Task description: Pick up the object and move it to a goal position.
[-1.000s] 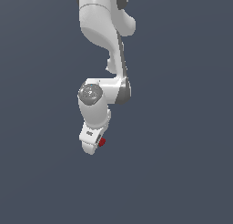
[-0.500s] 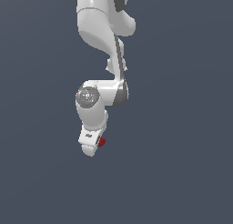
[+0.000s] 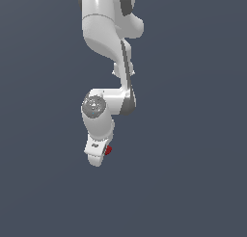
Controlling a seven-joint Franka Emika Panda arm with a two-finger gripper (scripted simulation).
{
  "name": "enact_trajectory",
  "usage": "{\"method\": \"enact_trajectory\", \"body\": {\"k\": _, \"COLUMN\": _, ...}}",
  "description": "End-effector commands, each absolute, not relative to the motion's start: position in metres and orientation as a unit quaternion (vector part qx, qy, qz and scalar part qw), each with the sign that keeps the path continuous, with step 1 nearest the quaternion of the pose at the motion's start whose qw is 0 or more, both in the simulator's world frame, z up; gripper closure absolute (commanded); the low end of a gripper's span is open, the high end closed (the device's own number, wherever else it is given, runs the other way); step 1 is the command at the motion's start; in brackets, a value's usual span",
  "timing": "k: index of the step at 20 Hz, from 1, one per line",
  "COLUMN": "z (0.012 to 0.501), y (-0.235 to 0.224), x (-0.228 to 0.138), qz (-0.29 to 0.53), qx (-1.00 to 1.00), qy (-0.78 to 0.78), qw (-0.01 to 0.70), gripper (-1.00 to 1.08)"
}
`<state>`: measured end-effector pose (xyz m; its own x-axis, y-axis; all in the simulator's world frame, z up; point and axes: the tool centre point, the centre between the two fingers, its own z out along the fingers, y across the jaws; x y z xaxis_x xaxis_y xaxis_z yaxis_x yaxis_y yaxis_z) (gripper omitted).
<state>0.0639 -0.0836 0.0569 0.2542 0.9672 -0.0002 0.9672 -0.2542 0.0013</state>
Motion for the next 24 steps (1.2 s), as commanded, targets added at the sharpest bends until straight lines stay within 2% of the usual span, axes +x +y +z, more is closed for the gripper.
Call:
{"method": "enact_trajectory", "body": {"k": 1, "z": 0.043, "y": -0.083, "x": 0.063, "qz": 0.0, "qx": 0.791, "qy": 0.611, "qw": 0.0, "gripper": -0.92}}
{"method": "enact_trajectory", "body": {"k": 10, "z": 0.023, "y": -0.084, "x": 0.064, "qz": 0.0, "qx": 0.791, "qy": 0.612, "qw": 0.0, "gripper": -0.92}}
{"method": "enact_trajectory", "body": {"k": 11, "z": 0.023, "y": -0.084, "x": 0.064, "qz": 0.0, "qx": 0.791, "qy": 0.612, "qw": 0.0, "gripper": 1.08}}
{"method": "enact_trajectory", "body": {"k": 24, "z": 0.023, "y": -0.083, "x": 0.063, "qz": 0.0, "qx": 0.791, "qy": 0.612, "qw": 0.0, "gripper": 1.08}}
